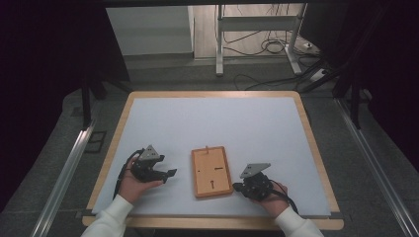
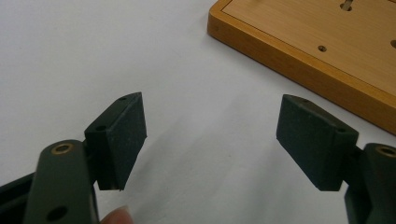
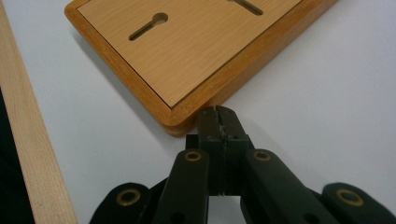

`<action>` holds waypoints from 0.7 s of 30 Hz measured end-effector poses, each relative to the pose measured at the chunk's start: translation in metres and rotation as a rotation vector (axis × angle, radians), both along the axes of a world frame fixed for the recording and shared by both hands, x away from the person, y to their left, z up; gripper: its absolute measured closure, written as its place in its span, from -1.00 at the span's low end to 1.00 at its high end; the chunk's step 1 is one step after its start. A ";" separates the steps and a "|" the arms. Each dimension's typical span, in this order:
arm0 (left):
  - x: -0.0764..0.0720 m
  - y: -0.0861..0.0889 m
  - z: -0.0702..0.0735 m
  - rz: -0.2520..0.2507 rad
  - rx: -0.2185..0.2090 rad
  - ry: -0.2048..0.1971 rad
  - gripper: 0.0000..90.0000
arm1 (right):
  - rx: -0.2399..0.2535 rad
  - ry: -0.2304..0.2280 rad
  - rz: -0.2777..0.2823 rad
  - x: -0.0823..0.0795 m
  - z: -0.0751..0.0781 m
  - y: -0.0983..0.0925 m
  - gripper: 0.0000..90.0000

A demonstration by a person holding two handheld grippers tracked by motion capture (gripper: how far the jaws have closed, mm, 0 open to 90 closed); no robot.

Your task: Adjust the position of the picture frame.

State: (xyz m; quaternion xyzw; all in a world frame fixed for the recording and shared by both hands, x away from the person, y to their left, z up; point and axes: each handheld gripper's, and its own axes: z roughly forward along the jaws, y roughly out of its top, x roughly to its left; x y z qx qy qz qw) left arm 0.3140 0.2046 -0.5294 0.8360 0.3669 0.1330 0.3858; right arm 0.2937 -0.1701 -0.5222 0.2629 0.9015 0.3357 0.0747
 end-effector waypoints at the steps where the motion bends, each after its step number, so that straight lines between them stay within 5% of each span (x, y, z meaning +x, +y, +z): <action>1: 0.000 0.000 0.000 0.000 0.000 0.001 -0.47 | -0.002 -0.001 -0.002 0.000 0.000 0.000 1.00; 21: 0.000 -0.002 -0.001 -0.004 0.005 0.004 -0.47 | -0.001 0.003 0.024 -0.009 -0.001 0.012 1.00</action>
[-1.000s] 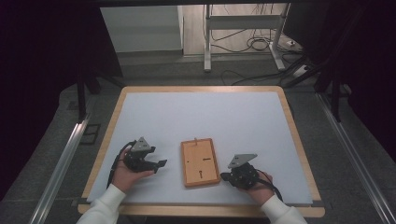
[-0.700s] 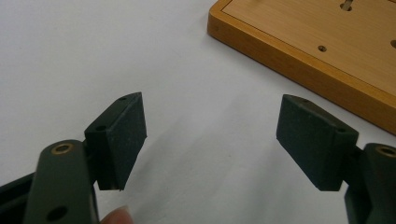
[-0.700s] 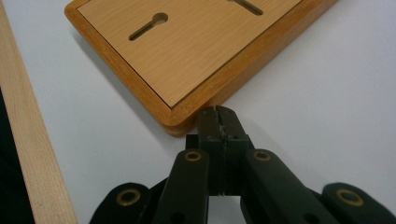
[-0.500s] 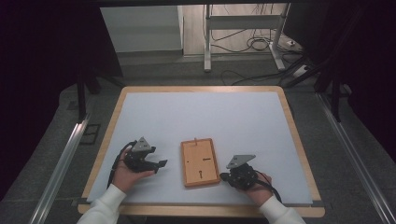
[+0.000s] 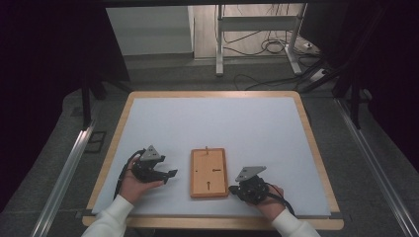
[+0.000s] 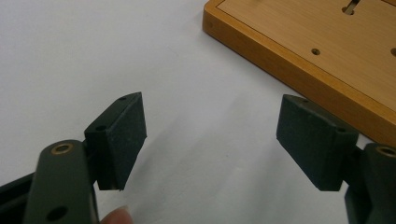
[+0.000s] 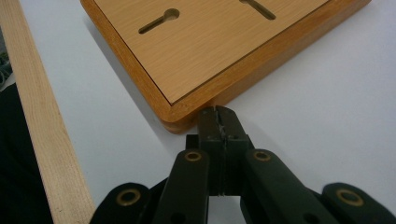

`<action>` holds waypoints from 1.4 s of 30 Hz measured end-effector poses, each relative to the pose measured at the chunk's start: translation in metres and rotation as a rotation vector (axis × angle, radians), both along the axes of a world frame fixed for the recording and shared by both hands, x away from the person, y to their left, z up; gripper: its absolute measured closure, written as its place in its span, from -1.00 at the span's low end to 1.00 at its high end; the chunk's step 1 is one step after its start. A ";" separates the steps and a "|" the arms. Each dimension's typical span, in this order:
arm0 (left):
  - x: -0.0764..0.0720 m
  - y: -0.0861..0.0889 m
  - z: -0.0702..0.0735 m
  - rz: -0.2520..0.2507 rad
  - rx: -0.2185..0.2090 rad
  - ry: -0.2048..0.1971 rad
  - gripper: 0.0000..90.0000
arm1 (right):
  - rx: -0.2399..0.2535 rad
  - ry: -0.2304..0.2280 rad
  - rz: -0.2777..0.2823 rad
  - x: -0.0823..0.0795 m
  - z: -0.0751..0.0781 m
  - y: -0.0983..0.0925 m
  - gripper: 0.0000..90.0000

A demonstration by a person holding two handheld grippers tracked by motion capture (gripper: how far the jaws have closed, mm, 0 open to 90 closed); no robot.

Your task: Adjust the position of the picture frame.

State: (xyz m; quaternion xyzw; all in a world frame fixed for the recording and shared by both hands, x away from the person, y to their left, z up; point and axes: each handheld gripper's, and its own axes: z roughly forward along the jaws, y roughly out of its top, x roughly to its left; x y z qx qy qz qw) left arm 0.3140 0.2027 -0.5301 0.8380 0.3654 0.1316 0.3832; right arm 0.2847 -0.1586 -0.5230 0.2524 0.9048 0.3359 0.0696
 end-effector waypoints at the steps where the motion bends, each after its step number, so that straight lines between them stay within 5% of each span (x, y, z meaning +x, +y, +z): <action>1: 0.000 0.000 0.000 0.001 0.000 0.001 -0.47 | 0.001 0.000 0.000 0.000 0.000 0.000 1.00; 20: 0.002 -0.003 0.000 -0.009 0.001 0.001 -0.48 | 0.013 0.006 0.019 0.000 -0.001 0.002 1.00; 23: 0.002 -0.003 0.001 -0.010 -0.005 0.000 -0.48 | 0.011 -0.020 -0.012 0.002 0.003 -0.007 1.00; 26: 0.005 -0.004 0.001 -0.009 -0.012 -0.002 -0.48 | 0.069 -0.044 -0.110 0.006 0.012 -0.038 1.00; 29: 0.006 -0.006 0.001 -0.014 -0.013 -0.002 -0.48 | 0.088 -0.052 -0.146 0.005 0.012 -0.052 0.98; 37: 0.009 -0.012 0.002 -0.026 -0.008 -0.008 -0.48 | 0.129 -0.054 -0.180 0.001 0.007 -0.065 0.02; 42: 0.009 -0.012 0.002 -0.028 -0.010 -0.012 -0.48 | 0.137 -0.079 -0.239 0.001 0.005 -0.065 -0.29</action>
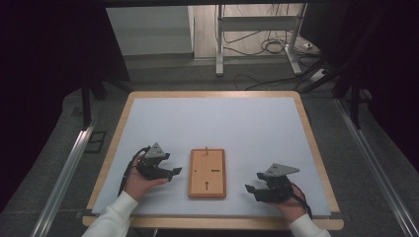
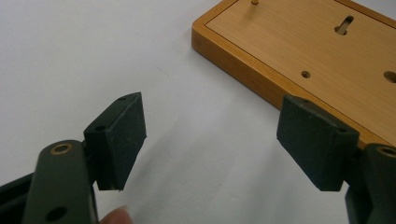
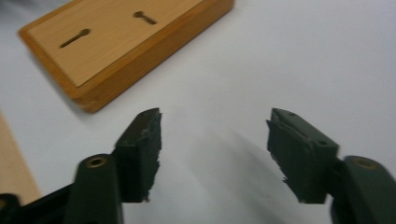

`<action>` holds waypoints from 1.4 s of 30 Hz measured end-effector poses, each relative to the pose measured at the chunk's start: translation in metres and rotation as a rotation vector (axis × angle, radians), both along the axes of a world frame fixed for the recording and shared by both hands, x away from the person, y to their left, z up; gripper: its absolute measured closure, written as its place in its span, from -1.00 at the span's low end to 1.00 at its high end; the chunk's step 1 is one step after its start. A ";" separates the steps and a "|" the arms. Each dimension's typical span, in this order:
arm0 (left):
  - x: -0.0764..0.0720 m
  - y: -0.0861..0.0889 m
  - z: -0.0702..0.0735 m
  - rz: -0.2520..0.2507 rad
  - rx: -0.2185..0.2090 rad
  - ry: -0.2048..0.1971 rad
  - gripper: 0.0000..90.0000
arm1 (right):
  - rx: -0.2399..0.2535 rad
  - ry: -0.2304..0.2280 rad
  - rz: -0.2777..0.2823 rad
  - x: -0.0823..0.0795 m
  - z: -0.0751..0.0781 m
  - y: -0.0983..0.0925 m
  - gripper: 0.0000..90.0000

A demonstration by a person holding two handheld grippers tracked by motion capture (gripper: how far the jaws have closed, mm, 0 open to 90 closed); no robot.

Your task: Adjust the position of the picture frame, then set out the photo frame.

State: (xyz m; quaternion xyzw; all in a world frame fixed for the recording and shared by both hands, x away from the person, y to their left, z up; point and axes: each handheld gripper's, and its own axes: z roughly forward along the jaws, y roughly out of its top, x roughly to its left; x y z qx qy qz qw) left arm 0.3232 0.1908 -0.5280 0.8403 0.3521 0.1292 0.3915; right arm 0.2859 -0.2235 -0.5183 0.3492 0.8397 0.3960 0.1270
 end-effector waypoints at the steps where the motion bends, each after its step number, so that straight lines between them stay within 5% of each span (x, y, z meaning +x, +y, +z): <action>1: 0.000 0.000 0.000 0.000 -0.001 -0.001 -0.48 | 0.004 -0.003 -0.011 0.000 0.000 0.000 -0.31; 19: -0.001 -0.004 0.003 0.002 0.001 -0.015 -0.48 | -0.019 0.010 -0.008 0.003 -0.006 0.007 -0.39; 31: 0.010 -0.017 0.016 -0.038 -0.032 -0.060 -0.48 | -0.014 0.004 0.009 0.002 -0.005 0.009 -0.40; 42: 0.026 -0.035 0.023 -0.072 -0.034 -0.054 -0.45 | -0.029 0.003 0.019 0.002 -0.005 0.010 -0.42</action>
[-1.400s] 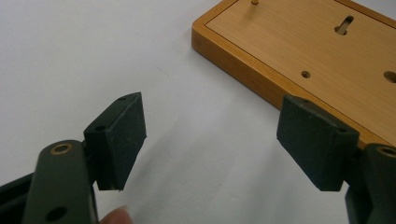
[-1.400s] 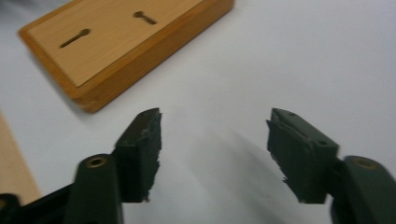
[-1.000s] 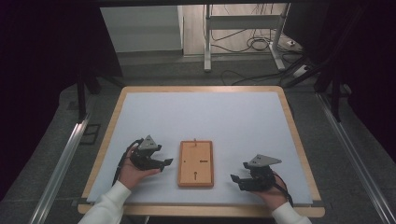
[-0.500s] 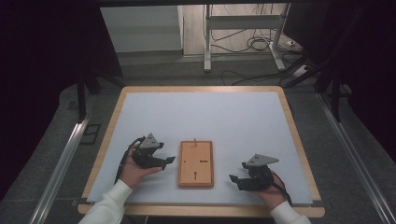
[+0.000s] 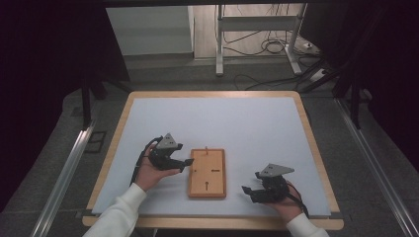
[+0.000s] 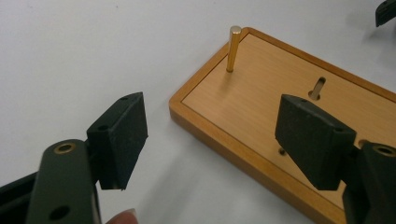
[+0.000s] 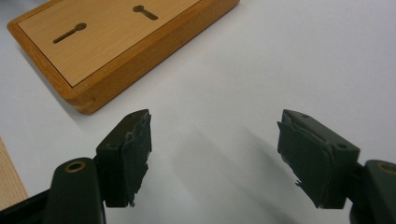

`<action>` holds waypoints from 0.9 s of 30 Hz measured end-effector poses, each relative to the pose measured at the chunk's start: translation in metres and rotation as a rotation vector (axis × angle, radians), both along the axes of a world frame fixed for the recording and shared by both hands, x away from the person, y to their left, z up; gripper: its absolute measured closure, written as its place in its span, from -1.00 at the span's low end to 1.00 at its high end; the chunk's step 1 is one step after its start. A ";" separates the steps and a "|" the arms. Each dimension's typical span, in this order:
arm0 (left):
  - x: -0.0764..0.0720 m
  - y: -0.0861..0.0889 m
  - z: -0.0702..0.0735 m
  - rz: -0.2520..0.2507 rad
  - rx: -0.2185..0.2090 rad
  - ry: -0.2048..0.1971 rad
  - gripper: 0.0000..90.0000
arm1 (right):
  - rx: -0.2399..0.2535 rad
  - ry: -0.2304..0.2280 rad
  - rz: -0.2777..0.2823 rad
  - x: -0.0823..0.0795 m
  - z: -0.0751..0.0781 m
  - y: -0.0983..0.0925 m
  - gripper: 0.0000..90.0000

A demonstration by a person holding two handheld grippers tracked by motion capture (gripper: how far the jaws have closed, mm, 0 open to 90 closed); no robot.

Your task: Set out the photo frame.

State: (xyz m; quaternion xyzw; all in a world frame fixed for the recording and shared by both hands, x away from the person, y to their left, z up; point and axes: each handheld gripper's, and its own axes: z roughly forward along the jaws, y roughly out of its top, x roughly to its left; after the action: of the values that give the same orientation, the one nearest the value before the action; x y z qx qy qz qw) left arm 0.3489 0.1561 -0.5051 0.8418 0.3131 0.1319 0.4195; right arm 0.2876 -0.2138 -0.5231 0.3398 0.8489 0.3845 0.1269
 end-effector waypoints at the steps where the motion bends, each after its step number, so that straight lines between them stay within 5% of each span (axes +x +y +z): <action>1: 0.002 -0.002 0.001 -0.004 -0.006 0.003 -0.45 | -0.005 0.002 0.000 0.000 -0.001 0.000 -0.43; 13: 0.016 -0.017 0.007 -0.099 -0.029 -0.002 -0.41 | -0.002 -0.014 -0.002 0.000 0.001 0.000 -0.44; 27: 0.031 -0.040 0.002 -0.112 0.016 0.032 -0.33 | 0.024 -0.062 -0.022 -0.002 0.007 -0.001 -0.44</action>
State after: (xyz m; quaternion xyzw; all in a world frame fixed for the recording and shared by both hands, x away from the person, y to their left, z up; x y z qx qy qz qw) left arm 0.3803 0.1159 -0.5029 0.8633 0.2709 0.0971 0.4146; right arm 0.2854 -0.2152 -0.5166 0.3383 0.8362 0.4035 0.1535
